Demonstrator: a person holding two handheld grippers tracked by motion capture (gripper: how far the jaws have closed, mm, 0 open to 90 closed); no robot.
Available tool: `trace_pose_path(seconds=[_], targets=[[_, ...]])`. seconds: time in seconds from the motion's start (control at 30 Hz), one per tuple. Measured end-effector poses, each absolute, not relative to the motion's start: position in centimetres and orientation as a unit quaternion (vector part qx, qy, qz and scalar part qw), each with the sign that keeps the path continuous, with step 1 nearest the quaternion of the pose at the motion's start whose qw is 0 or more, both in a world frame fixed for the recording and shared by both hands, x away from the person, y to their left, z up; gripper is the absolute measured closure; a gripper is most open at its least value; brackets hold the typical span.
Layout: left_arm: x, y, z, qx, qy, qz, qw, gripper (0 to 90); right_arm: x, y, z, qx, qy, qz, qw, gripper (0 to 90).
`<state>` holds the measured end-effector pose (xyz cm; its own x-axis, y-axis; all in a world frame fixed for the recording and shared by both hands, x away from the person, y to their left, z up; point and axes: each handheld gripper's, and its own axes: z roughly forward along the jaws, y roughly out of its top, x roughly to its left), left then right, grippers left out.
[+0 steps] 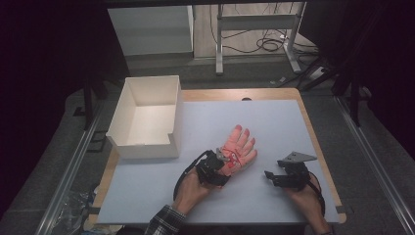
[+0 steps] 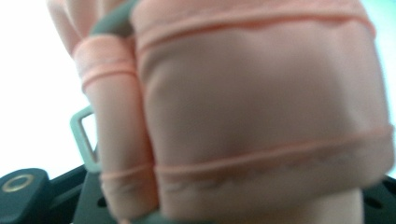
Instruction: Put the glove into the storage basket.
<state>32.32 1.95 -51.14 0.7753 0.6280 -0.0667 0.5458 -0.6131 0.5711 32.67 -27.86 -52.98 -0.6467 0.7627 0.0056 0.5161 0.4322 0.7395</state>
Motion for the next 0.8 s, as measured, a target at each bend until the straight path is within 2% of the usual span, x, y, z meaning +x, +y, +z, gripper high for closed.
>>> trace_pose_path(seconds=[0.33,0.8], targets=[[33.2,2.8,-50.3,0.887,0.339,0.059,0.309,49.8,32.7,-27.9,-53.0,0.387,0.829,0.369,0.165,29.3],[35.8,3.9,-47.0,0.88,0.358,0.078,0.302,49.4,32.7,-27.9,-53.0,0.385,0.83,0.368,0.168,29.7]])
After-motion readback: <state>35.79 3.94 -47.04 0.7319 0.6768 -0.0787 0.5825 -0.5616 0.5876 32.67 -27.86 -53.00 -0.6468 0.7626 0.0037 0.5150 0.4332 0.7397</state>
